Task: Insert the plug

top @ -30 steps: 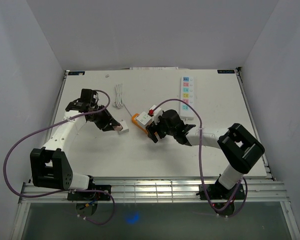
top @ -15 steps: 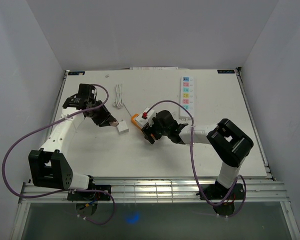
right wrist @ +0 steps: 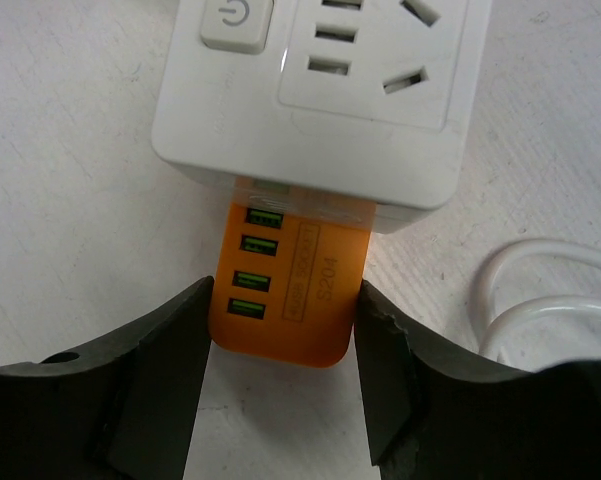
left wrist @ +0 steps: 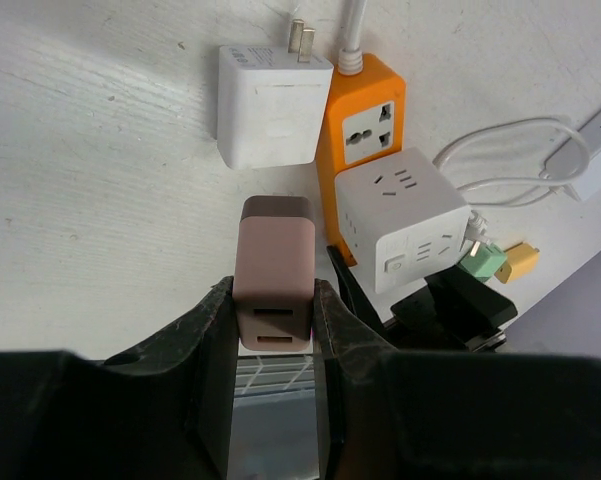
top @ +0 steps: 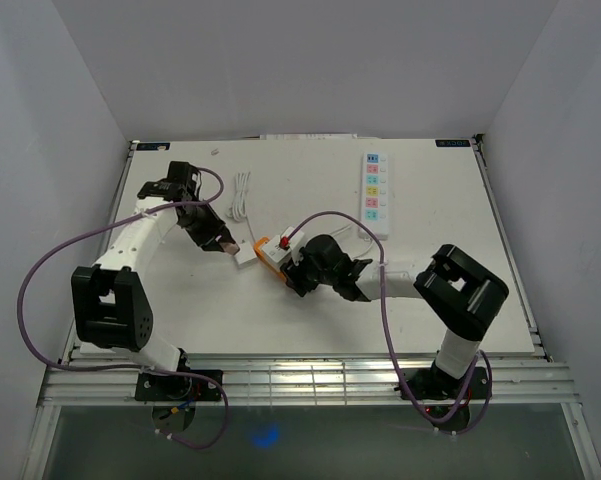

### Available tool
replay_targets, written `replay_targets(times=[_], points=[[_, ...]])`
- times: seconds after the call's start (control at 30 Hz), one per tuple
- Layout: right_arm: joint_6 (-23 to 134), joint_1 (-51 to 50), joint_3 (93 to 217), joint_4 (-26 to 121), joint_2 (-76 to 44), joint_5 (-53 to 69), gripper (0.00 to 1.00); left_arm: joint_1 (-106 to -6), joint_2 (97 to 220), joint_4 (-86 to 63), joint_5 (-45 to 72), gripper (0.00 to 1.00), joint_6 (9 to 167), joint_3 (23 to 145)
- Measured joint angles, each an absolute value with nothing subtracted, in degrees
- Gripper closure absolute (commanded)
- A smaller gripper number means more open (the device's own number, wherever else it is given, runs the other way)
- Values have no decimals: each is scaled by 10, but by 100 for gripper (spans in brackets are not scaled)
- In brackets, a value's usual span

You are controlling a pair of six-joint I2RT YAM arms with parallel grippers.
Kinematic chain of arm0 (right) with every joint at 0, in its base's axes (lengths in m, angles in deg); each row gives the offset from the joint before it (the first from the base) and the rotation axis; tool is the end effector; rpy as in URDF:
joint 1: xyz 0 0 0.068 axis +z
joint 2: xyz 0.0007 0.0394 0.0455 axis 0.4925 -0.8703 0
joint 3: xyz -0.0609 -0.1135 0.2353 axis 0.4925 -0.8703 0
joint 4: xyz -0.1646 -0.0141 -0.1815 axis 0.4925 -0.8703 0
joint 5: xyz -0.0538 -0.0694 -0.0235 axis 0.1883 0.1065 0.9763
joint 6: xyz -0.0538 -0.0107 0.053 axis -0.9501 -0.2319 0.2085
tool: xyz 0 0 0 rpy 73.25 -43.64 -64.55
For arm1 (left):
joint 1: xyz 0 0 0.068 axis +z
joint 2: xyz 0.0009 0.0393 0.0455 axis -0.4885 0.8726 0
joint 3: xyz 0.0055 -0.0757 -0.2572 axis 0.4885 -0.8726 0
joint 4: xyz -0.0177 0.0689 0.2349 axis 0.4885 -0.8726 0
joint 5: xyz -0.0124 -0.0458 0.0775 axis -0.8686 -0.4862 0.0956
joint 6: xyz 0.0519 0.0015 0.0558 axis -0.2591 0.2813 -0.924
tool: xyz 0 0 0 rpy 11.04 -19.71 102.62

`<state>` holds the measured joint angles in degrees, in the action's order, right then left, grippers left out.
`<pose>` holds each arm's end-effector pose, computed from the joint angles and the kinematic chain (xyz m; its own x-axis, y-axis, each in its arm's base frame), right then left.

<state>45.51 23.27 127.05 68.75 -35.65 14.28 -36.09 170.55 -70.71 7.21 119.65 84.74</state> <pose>0.2233 0.2961 0.1483 -0.2812 -0.4562 -0.8443 -0.8222 0.5683 -0.0332 0.2832 -0.0505 0.2417 -0.8196 -0.5698 -0.0601 -0.5071 0.7702 -0.3868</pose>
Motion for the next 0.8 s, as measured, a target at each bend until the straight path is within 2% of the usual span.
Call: replay_targets(times=[0.1,0.5,0.8], points=[[468,244,1253,692,-343,157,75,-361,1725,-712,62,100,1205,854],[499,253,1209,723,-317,177,77,-368,1754,-723,39,100,1275,868],[499,259,1205,732,-317,184,77,-410,1805,-730,41,100,1285,917]])
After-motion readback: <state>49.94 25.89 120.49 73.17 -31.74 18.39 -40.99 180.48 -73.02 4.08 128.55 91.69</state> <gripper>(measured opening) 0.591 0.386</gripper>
